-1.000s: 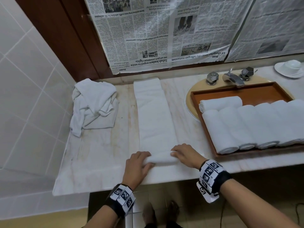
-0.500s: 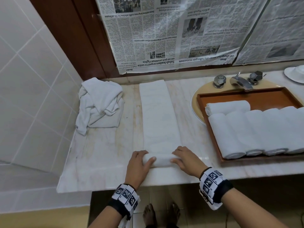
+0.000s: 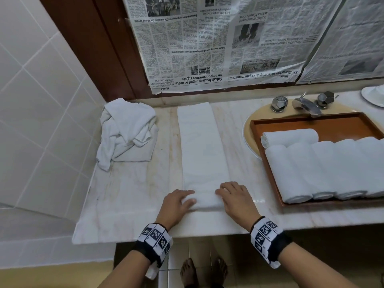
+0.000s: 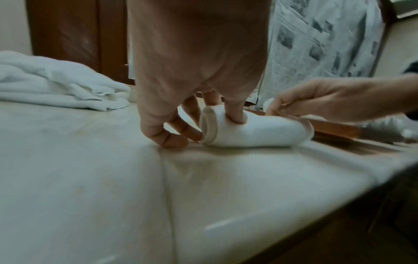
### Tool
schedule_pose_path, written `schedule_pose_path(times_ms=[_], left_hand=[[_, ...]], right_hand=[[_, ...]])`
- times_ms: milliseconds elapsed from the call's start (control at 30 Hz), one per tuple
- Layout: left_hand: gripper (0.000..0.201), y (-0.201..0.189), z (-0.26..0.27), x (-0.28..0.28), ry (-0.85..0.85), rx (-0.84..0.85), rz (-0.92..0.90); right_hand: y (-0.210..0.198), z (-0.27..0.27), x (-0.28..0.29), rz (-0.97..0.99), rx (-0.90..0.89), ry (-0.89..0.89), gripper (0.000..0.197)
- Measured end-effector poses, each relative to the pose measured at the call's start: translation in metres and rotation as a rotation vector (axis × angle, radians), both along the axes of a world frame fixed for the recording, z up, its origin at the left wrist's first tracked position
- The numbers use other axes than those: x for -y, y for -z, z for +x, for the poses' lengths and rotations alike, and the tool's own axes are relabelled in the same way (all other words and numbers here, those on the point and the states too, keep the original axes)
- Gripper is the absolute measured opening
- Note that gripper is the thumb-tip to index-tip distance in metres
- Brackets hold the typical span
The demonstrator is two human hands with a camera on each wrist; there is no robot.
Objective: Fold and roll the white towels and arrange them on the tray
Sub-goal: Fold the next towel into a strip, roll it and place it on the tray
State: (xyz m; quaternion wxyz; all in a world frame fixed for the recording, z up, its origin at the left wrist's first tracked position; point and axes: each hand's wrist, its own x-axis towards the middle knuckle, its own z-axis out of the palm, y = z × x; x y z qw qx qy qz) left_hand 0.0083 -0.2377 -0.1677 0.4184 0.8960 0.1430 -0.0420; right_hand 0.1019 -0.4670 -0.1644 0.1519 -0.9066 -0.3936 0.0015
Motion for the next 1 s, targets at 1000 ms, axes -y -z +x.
schedule_pose_path(times_ms=[1000], left_hand=[[0.055,-0.008,0.014,0.014,-0.099,-0.168,0.082]], right_hand=[[0.002,0.004,-0.006,-0.136,-0.138,-0.041,0.081]])
